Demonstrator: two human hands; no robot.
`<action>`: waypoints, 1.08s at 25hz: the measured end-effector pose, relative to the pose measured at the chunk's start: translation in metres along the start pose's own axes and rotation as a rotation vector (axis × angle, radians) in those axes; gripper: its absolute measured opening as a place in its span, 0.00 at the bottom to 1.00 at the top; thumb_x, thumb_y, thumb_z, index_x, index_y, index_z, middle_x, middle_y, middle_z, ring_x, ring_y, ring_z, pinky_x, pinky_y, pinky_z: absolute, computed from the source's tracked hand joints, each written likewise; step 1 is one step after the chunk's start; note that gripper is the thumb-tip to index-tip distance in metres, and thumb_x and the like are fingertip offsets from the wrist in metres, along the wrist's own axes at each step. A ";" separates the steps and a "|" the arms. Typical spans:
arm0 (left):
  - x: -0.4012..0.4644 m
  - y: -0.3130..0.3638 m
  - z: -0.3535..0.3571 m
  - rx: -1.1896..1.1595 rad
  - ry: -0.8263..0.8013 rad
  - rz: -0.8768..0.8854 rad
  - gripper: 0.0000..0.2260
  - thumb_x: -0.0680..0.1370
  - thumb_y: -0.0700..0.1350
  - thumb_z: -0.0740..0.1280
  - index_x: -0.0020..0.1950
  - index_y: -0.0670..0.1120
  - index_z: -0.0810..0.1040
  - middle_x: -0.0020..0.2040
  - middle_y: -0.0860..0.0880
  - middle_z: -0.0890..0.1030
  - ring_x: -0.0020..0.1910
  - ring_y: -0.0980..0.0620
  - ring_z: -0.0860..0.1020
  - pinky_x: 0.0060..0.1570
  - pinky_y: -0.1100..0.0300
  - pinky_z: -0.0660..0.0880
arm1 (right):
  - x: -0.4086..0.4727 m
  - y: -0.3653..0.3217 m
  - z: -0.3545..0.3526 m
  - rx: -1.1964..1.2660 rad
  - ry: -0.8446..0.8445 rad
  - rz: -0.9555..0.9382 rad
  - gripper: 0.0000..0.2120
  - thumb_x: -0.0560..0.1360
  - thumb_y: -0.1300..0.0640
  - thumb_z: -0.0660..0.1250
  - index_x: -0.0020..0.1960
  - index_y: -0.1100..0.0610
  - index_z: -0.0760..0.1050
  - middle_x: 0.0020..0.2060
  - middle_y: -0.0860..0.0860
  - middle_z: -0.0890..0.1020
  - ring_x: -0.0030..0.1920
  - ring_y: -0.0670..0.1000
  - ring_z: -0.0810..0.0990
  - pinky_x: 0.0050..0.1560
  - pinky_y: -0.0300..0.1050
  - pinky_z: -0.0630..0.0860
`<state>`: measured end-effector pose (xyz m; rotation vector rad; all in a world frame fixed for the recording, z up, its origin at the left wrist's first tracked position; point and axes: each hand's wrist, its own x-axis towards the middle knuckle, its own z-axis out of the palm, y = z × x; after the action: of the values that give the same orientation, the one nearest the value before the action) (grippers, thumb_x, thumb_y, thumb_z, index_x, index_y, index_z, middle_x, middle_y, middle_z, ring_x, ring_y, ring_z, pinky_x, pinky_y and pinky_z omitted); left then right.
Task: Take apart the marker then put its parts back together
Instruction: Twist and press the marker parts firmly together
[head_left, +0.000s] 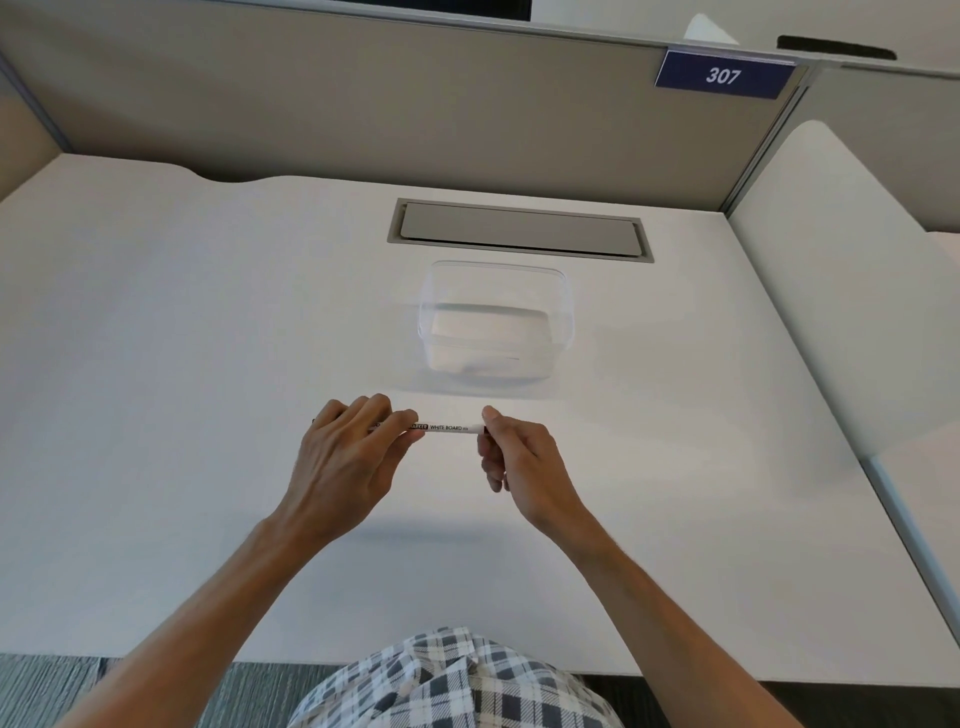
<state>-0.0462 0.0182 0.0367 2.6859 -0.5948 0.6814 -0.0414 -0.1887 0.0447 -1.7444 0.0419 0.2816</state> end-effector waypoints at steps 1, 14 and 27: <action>0.000 -0.001 -0.001 -0.020 -0.008 -0.026 0.12 0.81 0.48 0.59 0.48 0.44 0.79 0.37 0.49 0.74 0.32 0.47 0.72 0.34 0.55 0.63 | -0.001 0.002 0.000 -0.102 0.040 -0.062 0.20 0.82 0.45 0.59 0.37 0.56 0.72 0.25 0.46 0.73 0.26 0.48 0.71 0.31 0.41 0.70; 0.000 0.004 -0.003 -0.193 -0.026 -0.090 0.11 0.80 0.49 0.61 0.48 0.45 0.81 0.37 0.52 0.76 0.33 0.51 0.72 0.36 0.54 0.66 | 0.003 0.019 -0.008 -0.470 0.104 -0.457 0.19 0.82 0.47 0.52 0.39 0.57 0.67 0.28 0.53 0.74 0.29 0.54 0.69 0.31 0.52 0.69; -0.001 0.000 -0.005 -0.028 -0.003 0.001 0.11 0.81 0.47 0.61 0.48 0.44 0.81 0.36 0.49 0.75 0.32 0.47 0.73 0.36 0.55 0.65 | -0.001 0.004 0.003 -0.035 -0.017 -0.055 0.23 0.83 0.50 0.58 0.30 0.53 0.65 0.24 0.46 0.67 0.25 0.50 0.65 0.31 0.46 0.66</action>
<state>-0.0494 0.0204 0.0406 2.6615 -0.6023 0.6644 -0.0436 -0.1867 0.0403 -1.7750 -0.0234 0.2583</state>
